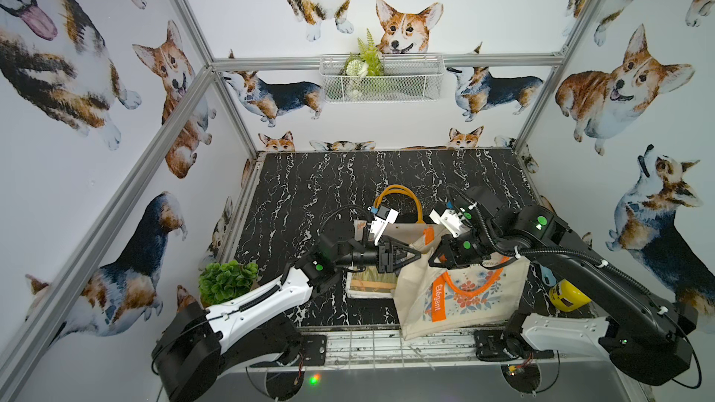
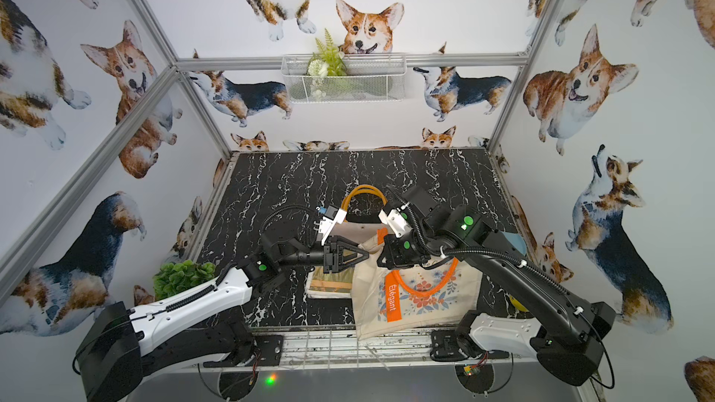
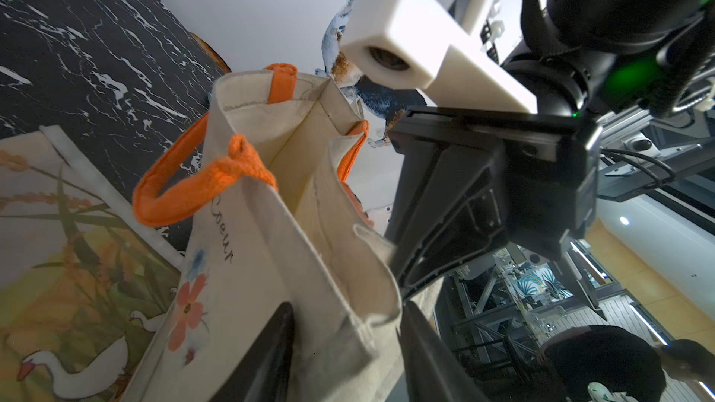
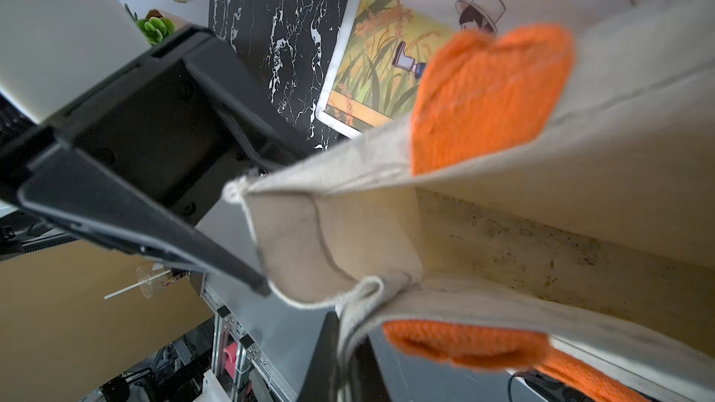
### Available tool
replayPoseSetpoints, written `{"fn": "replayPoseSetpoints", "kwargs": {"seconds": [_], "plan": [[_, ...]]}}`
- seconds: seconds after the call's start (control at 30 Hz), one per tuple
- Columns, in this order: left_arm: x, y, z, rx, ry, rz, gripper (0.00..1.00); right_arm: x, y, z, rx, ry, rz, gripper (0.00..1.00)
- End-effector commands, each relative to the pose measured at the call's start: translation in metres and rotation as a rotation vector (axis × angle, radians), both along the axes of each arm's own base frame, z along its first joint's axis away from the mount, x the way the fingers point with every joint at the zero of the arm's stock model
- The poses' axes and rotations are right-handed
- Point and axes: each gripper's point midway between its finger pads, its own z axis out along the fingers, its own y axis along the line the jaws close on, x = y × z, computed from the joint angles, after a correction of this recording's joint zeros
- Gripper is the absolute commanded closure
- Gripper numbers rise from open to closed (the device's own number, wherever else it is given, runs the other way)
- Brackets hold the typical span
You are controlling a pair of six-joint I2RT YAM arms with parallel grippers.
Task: Put away the canvas bag
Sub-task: Place the canvas bag at the center of the board, then adjust the canvas bag at the center of the board.
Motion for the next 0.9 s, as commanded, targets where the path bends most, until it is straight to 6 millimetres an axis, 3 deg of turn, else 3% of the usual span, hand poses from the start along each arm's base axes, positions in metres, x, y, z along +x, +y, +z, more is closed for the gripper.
{"fn": "replayPoseSetpoints", "kwargs": {"seconds": [0.0, 0.1, 0.23, 0.33, 0.5, 0.53, 0.77, 0.87], "plan": [[-0.011, -0.003, 0.017, -0.067, -0.021, -0.066, 0.53, 0.009, 0.023, 0.018, 0.112, -0.017, 0.006, 0.98], [-0.014, -0.006, 0.018, -0.069, -0.023, -0.078, 0.53, 0.012, 0.028, 0.018, 0.121, -0.013, 0.000, 0.92], [-0.015, -0.008, 0.017, -0.061, -0.015, -0.087, 0.53, 0.014, 0.028, 0.016, 0.109, -0.009, -0.012, 0.68], [-0.016, -0.007, 0.013, -0.054, -0.011, -0.086, 0.53, 0.017, 0.021, 0.015, 0.080, -0.030, -0.036, 0.42], [-0.019, -0.005, 0.010, -0.049, -0.006, -0.085, 0.53, 0.021, 0.014, 0.014, 0.058, -0.044, -0.071, 0.17], [-0.020, -0.004, 0.010, -0.048, -0.008, -0.086, 0.53, 0.021, 0.015, 0.014, 0.064, -0.039, -0.074, 0.00], [-0.024, -0.004, 0.005, -0.030, -0.007, -0.087, 0.54, 0.025, 0.035, 0.029, 0.182, 0.005, -0.111, 0.00], [-0.023, 0.000, -0.001, -0.001, -0.013, -0.069, 0.54, 0.027, 0.033, 0.038, 0.189, -0.012, -0.114, 0.00]]}}
